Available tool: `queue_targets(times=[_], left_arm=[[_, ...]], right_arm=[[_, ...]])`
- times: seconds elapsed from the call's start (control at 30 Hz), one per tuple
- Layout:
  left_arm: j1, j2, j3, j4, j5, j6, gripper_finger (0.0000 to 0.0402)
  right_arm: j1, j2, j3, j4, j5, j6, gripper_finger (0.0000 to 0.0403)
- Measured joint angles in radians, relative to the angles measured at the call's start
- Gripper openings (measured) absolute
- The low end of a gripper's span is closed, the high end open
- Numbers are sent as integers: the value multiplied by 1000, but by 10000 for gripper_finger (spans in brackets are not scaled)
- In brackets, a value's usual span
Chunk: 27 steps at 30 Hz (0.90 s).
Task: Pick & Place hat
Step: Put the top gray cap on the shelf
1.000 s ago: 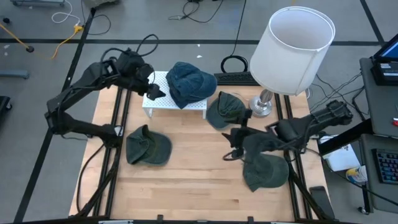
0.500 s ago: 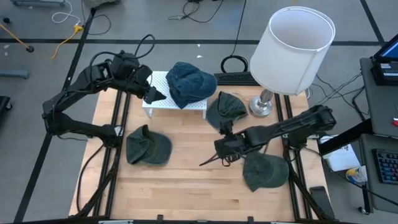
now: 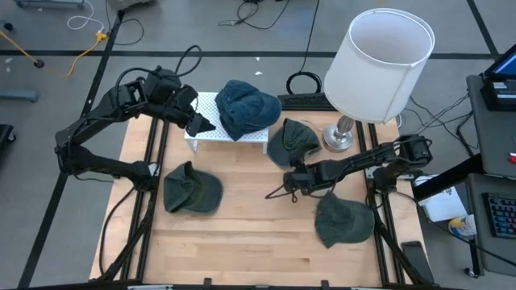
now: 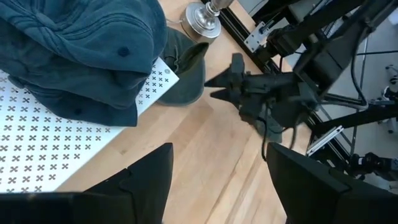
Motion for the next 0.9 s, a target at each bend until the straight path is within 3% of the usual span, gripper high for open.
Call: queue_targets(times=[0.47,0.6,0.8,0.9], left_arm=[[1,0,0,0,6,-37,264],[1,0,0,0,6,-55,265],[1,0,0,0,5,-38,248],[1,0,0,0,4,-23,240]], right_arm=[[-142,0,-90,229,-80,-254,201],[-157,0,-116,244,-127,-260,151],[-146,0,-140,254,-121,-271,20],[-110,0,-140,252,-99,-245,14]])
